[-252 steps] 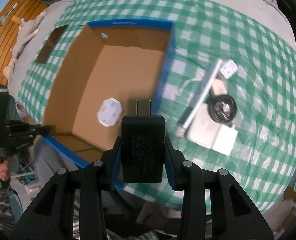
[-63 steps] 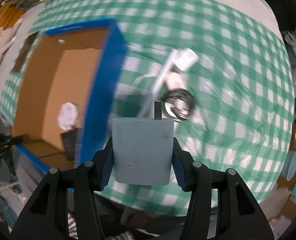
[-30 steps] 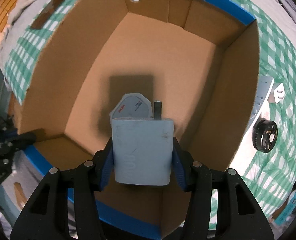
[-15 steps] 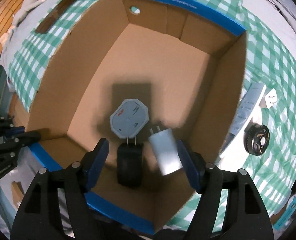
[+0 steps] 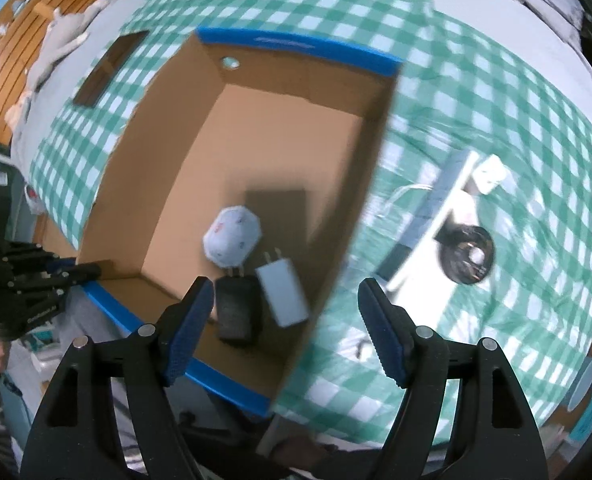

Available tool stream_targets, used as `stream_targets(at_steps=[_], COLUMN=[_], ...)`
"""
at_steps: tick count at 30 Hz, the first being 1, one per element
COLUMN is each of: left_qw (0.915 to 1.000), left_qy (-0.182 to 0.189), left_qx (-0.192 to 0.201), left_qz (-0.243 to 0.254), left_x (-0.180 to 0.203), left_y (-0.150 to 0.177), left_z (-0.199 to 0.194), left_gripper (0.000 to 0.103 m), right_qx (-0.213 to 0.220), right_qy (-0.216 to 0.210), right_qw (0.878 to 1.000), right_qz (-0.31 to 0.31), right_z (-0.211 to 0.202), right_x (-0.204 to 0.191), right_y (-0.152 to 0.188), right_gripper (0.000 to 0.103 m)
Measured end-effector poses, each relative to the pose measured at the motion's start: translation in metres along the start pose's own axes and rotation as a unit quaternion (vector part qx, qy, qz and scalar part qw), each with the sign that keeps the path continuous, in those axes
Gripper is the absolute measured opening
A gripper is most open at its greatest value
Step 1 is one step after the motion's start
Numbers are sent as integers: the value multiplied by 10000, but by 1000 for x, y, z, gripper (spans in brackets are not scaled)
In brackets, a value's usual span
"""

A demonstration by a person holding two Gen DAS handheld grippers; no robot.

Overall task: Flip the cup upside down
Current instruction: 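Move the right tool to the grey-white power bank and grasp it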

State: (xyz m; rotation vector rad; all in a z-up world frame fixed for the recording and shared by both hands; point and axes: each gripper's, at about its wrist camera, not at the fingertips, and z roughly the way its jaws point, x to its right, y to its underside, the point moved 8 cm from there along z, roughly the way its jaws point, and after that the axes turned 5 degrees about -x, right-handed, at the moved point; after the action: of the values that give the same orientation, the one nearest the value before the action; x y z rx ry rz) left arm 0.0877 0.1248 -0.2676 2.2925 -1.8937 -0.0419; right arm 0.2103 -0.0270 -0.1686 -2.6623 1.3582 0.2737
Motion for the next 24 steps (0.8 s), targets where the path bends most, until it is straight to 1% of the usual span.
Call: stream_targets(at_steps=[4,13,18,24], left_qw=[10000,10000,10000,10000], left_qy=[0,-2,-12,-15], left_qx=[1,-7,-5,-11], left_qz=[-3,-10,-4,-10], left_x=[0,-2,-4,-3], left_y=[0,0,0,0], left_z=[0,1,1,2], left_gripper=[7,7,7,7], right_qx=[43,-77,-211,-476], right_qy=[48,53,150,194], right_qw=[9996,9974,9961,9933], right_qz=[261,710,847,1031], right_z=[-8,-1,11,41], right_x=[33,83,101,120], right_y=[5,18,26,37], right_gripper=[75,75,75,75])
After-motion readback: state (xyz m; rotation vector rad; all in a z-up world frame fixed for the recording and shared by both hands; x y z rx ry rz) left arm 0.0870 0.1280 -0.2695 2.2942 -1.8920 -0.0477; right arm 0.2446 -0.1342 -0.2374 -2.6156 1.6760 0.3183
